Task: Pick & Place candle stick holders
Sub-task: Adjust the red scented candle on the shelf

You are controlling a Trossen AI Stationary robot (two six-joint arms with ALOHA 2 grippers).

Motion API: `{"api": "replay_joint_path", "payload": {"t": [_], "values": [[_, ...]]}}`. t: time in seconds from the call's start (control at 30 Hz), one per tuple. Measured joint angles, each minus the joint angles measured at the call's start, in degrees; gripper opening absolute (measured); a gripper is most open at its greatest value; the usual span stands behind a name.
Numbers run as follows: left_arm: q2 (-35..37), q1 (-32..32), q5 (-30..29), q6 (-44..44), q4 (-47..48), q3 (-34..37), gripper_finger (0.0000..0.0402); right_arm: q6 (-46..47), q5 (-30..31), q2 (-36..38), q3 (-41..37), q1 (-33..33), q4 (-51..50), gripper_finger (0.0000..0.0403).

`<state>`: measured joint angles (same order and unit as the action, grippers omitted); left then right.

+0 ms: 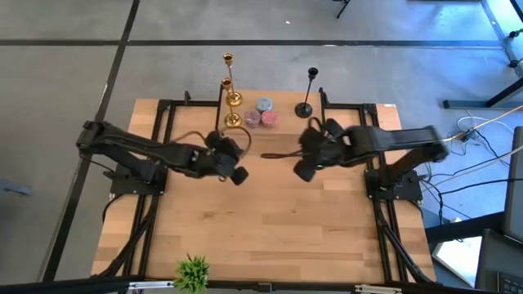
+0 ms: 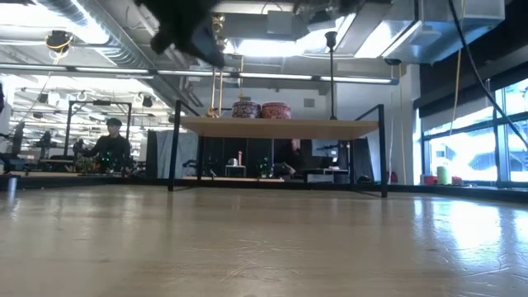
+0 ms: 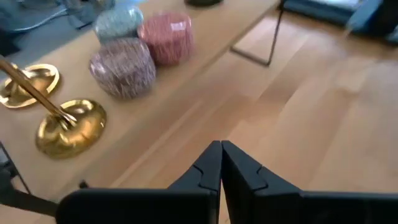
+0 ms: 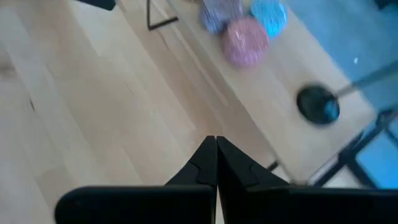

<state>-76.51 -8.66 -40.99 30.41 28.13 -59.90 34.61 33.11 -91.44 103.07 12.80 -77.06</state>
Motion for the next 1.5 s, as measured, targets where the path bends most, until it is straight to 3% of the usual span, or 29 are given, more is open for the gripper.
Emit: {"api": "replay_joint_path", "payload": {"t": [0.2,0.33,0.83,1.5], "values": [[-7.8,-0.6,-9.1,2.3,-2.9,0.0,0.0002,6.6,0.5,13.9,-21.6,2.0,14.1,0.0000],[-10.2,2.0,-7.9,3.7,-7.6,0.0,0.0002,8.3,1.2,19.9,-29.5,2.2,19.5,0.0000],[-10.6,12.6,-4.8,4.2,-10.4,0.0,0.0002,6.5,3.6,24.9,-30.8,3.2,10.6,0.0000],[-10.8,16.3,-1.7,0.3,-13.7,0.0,0.0001,8.5,3.7,29.2,-36.9,4.6,13.9,0.0000]]}}
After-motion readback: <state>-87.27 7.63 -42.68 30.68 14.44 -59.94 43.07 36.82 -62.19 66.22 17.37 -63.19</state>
